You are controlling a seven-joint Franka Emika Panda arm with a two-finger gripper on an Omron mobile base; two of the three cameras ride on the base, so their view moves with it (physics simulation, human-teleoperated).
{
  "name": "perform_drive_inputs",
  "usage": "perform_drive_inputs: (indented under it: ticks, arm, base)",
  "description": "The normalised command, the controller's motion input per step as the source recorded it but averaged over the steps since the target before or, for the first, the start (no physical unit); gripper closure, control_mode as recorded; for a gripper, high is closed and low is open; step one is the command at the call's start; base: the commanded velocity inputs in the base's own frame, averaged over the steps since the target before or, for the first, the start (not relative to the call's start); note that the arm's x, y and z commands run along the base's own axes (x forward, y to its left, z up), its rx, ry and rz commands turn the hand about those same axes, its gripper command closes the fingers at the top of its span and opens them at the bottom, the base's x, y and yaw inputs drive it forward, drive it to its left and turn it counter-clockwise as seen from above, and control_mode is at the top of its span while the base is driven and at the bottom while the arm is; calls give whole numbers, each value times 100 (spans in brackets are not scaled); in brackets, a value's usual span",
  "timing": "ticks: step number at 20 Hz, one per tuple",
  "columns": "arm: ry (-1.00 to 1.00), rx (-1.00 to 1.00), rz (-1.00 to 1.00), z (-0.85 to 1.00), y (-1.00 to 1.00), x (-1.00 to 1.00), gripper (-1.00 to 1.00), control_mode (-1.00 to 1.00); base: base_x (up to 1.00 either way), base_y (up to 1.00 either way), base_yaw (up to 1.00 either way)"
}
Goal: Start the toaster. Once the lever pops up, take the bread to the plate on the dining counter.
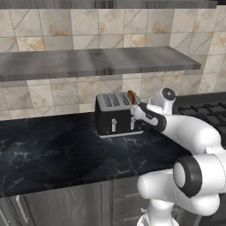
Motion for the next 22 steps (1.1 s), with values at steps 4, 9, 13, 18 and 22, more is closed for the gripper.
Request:
perform_drive_inputs:
  ticks: [4, 9, 13, 18, 22]
  arm:
    - [0, 0, 0, -4, 0, 13, -100, -100]
    - [0, 0, 0, -11, 2, 5, -100, -100]
    - [0, 0, 0, -17, 0, 1, -100, -100]
    - [0, 0, 0, -13, 0, 2, -100, -100]
    - [0, 0, 0, 0, 0, 17, -100, -100]
  base:
    - [0, 0, 0]
    - [0, 0, 0]
    - [0, 0, 0]
    - [0, 0, 0]
    - [0, 0, 0]
